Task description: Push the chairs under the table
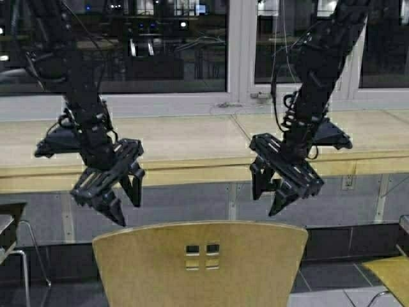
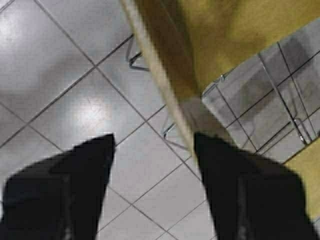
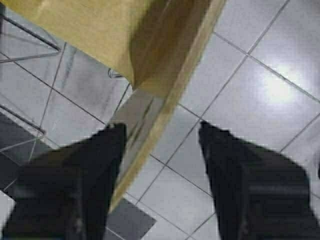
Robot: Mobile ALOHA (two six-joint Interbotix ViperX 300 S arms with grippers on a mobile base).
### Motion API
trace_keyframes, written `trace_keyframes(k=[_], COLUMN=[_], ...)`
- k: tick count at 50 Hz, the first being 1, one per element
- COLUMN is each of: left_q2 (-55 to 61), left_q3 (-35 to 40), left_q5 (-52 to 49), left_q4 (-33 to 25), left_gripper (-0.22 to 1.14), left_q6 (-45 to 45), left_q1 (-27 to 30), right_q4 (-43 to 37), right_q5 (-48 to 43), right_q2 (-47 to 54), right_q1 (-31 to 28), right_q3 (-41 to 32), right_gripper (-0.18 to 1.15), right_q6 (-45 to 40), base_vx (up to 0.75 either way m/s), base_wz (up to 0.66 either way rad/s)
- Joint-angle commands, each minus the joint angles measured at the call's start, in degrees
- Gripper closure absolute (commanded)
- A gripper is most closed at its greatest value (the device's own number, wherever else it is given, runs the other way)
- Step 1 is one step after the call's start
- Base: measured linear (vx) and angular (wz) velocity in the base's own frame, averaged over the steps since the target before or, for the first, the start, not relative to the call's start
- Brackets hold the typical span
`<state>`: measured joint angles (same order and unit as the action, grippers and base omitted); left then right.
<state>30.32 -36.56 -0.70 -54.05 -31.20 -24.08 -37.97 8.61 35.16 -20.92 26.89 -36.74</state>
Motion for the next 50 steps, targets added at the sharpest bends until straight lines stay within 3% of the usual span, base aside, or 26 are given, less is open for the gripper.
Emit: trace_keyframes(k=[1,43,50], left_q2=[1.0,20.3,21.5], left_q3=[3.3,19.6,20.9], left_q5=[0.2,0.2,0.3], left_q4=[-0.1,-2.3,-2.4], left_gripper=[0.05,0.05,0.13], left_q6=[0.0,-0.4,-0.3], left_q1=[0.0,-0.1,-0.1], right_q4=[-0.1,-0.2,0.0], right_q5=[0.4,4.6,4.9], right_q2=[0.9,20.4,21.4], right_q1=[-0.2,1.2,1.1], right_q3=[-2.4,-17.6,-19.1], right_gripper=[0.13,0.13,0.17], right_q6=[0.0,2.1,3.4], base_vx=[0.0,0.0,0.0], base_wz=[0.0,0.0,0.0])
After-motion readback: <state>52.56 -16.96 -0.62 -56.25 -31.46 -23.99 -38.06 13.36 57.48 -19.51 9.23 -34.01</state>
